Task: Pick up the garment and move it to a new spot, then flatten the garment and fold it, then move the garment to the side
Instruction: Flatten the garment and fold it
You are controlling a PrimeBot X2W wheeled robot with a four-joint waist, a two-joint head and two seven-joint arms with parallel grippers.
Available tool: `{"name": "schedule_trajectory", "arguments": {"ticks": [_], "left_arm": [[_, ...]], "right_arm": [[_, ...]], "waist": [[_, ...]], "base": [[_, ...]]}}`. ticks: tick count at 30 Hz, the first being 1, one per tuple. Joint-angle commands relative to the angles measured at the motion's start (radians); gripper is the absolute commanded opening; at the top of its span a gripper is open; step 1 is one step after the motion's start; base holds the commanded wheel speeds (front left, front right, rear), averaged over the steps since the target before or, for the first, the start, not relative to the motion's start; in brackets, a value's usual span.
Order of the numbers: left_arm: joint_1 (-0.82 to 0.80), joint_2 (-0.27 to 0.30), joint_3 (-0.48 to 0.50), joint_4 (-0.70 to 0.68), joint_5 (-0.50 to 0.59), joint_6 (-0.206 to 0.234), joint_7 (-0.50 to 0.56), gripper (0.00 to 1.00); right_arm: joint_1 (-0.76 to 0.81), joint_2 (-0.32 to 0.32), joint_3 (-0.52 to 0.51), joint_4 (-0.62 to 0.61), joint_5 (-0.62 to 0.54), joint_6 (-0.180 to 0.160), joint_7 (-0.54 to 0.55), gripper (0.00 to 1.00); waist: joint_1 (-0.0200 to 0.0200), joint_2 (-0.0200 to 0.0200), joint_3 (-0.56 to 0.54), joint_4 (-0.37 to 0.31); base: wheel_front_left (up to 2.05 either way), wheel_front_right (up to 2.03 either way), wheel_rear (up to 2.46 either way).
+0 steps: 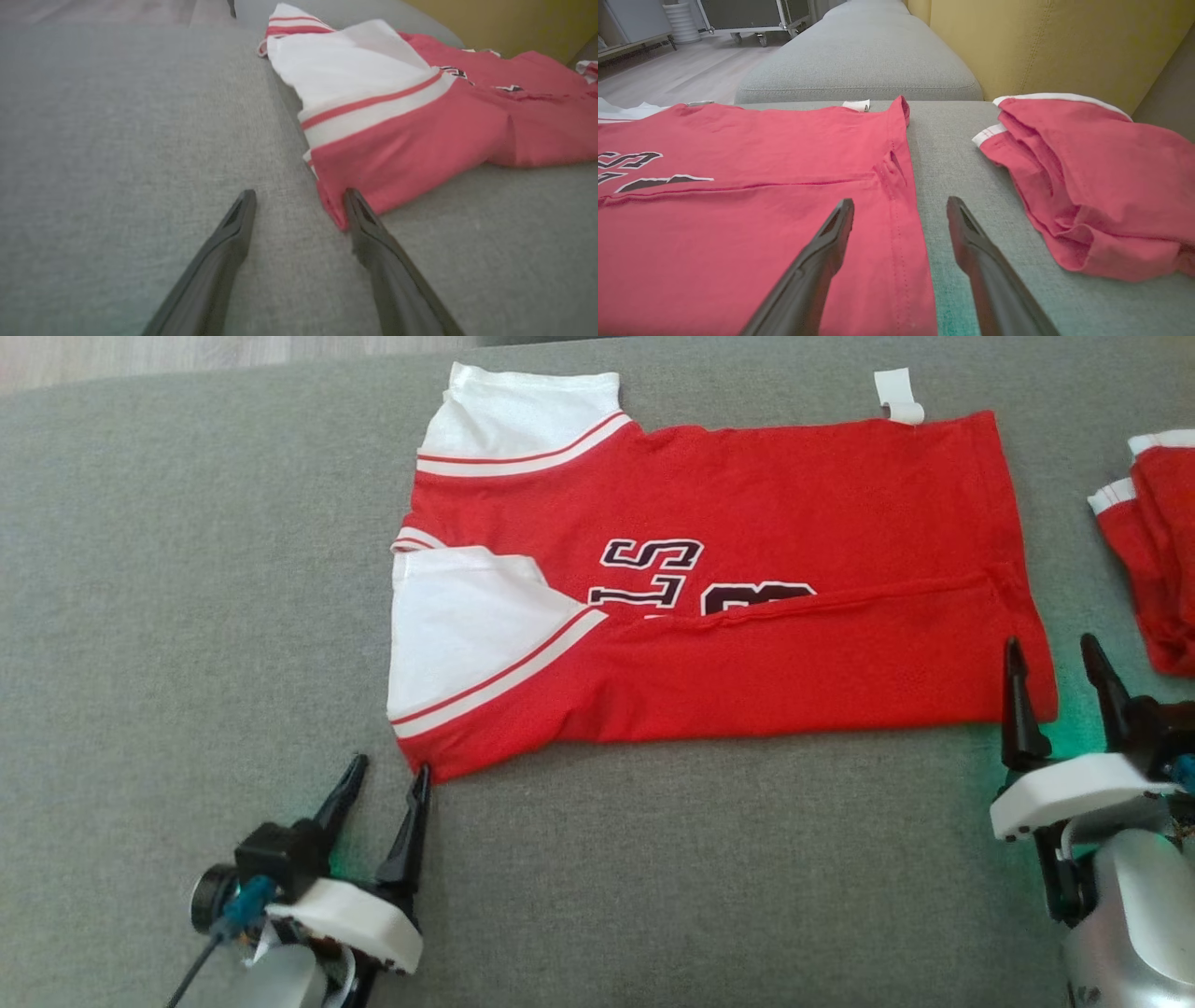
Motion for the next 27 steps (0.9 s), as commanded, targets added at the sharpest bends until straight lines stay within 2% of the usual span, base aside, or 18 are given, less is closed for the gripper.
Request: {"name": "schedule_trajectory", "arguments": {"ticks": [1,3,4,5,6,12,19,21,22,23,24,25,27], "left_arm": [[-0.031,0.01,0.02,0.006,-0.009,-0.007,0.018,1.0],[-0.041,0.01,0.007,0.042,-0.018,-0.011,0.047,1.0],[-0.045,0.01,-0.002,0.056,-0.023,-0.013,0.06,0.91],[-0.047,0.009,-0.013,0.065,-0.03,-0.016,0.073,0.41],[-0.048,0.008,-0.027,0.069,-0.04,-0.018,0.083,0.0],[-0.058,0.047,-0.088,0.008,-0.068,-0.022,0.034,0.0],[-0.072,0.11,-0.07,-0.072,-0.017,-0.005,-0.008,0.0],[-0.07,0.13,-0.06,-0.103,0.004,0.007,-0.013,0.0],[-0.067,0.135,-0.059,-0.11,0.008,0.009,-0.014,0.0],[-0.064,0.138,-0.057,-0.117,0.01,0.011,-0.014,0.0],[-0.06,0.141,-0.056,-0.123,0.012,0.013,-0.015,0.0],[-0.055,0.144,-0.056,-0.128,0.013,0.013,-0.015,0.0],[-0.049,0.145,-0.055,-0.133,0.014,0.014,-0.015,0.0]], "right_arm": [[-0.023,-0.012,0.022,-0.032,-0.001,-0.001,-0.011,1.0],[-0.026,-0.01,0.024,-0.033,-0.003,-0.001,-0.011,1.0],[-0.026,-0.009,0.027,-0.032,-0.004,-0.001,-0.011,1.0],[-0.024,-0.007,0.029,-0.03,-0.004,-0.001,-0.01,1.0],[-0.022,-0.005,0.031,-0.028,-0.004,-0.001,-0.009,1.0],[-0.011,0.002,0.023,0.01,0.008,-0.001,0.016,1.0],[-0.005,0.005,-0.01,0.067,0.004,-0.001,0.086,1.0],[-0.001,0.01,0.015,0.099,0.022,-0.001,0.15,1.0],[0.001,0.009,0.024,0.105,0.031,-0.001,0.169,0.87],[0.004,0.006,0.03,0.11,0.04,-0.001,0.189,0.44],[0.009,0.003,0.04,0.112,0.049,-0.001,0.206,0.19],[0.014,-0.001,0.05,0.111,0.06,-0.001,0.219,0.0],[0.022,-0.008,0.059,0.108,0.071,-0.001,0.232,0.0]], "waist": [[0.0,-0.0001,0.002,-0.003],[0.0,-0.0001,0.002,-0.006],[0.0,-0.0001,0.002,-0.006],[0.0,-0.0001,0.0,-0.007],[0.0,-0.0001,-0.002,-0.007],[0.0,-0.0001,-0.023,0.002],[0.0,-0.0001,-0.042,0.024],[0.0,-0.0001,-0.049,0.03],[0.0,-0.0001,-0.052,0.033],[0.0,-0.0001,-0.056,0.035],[0.0,-0.0001,-0.06,0.036],[0.0,-0.0001,-0.064,0.038],[0.0,-0.0001,-0.07,0.039]], "base": [[0.0,0.0,0.0],[0.0,0.0,0.0],[0.0,0.0,0.0],[0.0,0.0,0.0],[0.0,0.0,0.0],[0.0,0.0,0.0],[0.0,0.0,0.0],[0.0,0.0,0.0],[0.0,0.0,0.0],[0.0,0.0,0.0],[0.0,0.0,0.0],[0.0,0.0,0.0],[0.0,0.0,0.0]]}}
